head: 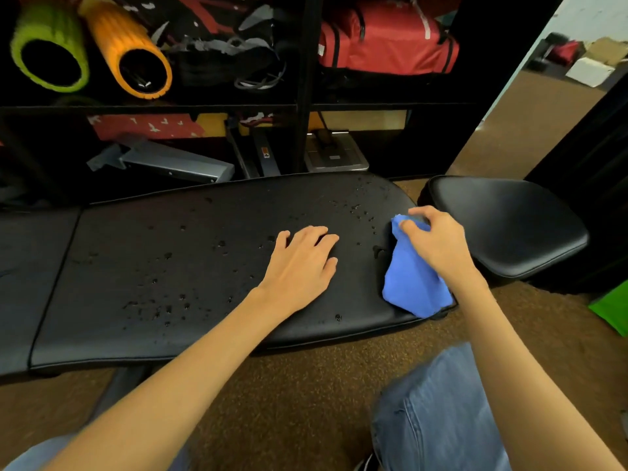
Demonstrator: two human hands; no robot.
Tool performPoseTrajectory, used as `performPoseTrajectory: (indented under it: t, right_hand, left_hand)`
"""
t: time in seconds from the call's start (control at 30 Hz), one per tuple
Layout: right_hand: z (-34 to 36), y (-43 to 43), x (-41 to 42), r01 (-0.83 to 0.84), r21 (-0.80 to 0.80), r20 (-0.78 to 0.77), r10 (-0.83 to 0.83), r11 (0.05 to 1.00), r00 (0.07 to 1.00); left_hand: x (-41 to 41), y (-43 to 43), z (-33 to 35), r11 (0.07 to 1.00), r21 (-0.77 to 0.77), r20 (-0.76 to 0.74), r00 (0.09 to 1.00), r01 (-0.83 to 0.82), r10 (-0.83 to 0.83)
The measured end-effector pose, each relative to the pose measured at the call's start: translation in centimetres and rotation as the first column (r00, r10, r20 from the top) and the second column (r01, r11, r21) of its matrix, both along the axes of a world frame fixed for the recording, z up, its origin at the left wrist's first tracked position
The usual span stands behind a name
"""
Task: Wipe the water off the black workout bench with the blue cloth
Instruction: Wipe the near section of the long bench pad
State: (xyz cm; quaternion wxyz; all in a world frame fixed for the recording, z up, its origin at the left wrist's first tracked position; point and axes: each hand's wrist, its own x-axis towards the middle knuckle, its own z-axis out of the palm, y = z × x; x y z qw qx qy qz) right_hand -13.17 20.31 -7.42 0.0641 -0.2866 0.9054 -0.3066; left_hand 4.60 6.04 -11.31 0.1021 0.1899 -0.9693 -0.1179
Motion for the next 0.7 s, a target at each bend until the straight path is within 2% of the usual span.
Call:
performPoseTrajectory:
  t: [0.23,0.43,0.57,0.7]
  right_hand:
    - [-1.1,-2.0,-2.6,0.133,-0.047,-0.052,-0.135,0.990,0.989]
    - [-1.5,-2.9,-3.3,0.112,0.002,-0.006,-0.112,0.994,0.994]
    - [-0.8,-2.2,-3.6,0.123,0.001,0.014,-0.123,0.992,0.992]
    - [-1.0,-1.5,-3.1,0.055,0.055,0.016,-0.056,0.997,0.998]
  left_hand:
    - [-2.8,-2.3,-0.8,0.999,0.000,0.051,0.998,0.042,-0.042]
    - [-4.4,-2.7,-1.2,0.997,0.058,0.086,0.994,0.059,-0.064]
    - [-5.0,-2.4,-1.0,0.997,0.044,0.108,0.992,0.067,-0.071]
    - [-5.3,-1.5,-0.2,0.997,0.049,0.085,0.994,0.066,-0.070]
